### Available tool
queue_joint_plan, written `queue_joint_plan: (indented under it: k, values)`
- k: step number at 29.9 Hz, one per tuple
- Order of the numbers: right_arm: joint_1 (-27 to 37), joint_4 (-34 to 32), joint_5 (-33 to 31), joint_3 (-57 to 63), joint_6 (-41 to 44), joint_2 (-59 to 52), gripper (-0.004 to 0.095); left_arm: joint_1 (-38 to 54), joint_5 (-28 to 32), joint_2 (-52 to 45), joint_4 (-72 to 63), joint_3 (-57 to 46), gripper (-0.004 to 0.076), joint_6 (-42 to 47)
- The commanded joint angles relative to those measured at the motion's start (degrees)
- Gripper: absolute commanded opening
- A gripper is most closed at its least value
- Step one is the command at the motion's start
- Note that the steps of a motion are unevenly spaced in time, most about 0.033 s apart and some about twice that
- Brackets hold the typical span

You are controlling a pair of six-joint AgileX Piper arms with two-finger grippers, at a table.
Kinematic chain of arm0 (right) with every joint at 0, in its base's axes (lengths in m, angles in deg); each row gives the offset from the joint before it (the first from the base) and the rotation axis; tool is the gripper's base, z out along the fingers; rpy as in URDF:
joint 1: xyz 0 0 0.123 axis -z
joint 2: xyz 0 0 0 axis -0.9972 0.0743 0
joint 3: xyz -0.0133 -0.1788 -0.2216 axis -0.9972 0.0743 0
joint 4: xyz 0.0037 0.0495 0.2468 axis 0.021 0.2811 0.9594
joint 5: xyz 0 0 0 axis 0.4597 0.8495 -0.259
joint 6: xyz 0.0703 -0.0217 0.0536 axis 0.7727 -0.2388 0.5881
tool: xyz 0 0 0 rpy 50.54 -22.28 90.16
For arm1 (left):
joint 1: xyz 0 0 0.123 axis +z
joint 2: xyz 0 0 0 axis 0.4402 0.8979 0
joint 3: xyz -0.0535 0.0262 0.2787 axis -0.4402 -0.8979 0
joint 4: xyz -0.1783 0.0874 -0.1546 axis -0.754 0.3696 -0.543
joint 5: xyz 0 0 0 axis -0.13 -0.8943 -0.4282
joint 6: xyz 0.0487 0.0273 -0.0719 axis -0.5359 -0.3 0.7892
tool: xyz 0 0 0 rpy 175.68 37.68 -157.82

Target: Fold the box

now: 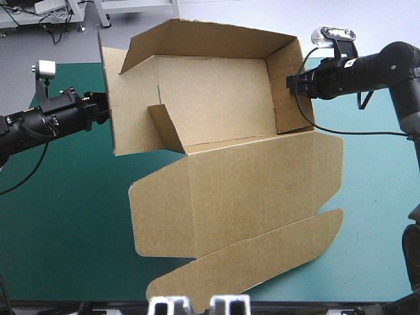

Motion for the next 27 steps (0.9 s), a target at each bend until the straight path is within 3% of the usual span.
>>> queue_joint_plan:
  k: [1,15,27]
  values:
    - [-0.3,3.4,2.8,-1.6,-0.2,-2.1,-0.0017,-2.7,-5.0,-1.9,-7.6,1.7,-0.0002,-0.7]
    - [-0.3,1.1,0.9,-1.6,-0.6,-2.0,-0.0017,-4.5,-5.0,-2.0,-10.6,1.7,-0.0003,-2.8]
    - [-0.3,-2.2,3.9,-1.6,1.9,-2.5,-0.0015,-4.5,-5.0,-1.8,-11.0,1.7,-0.0003,-3.8]
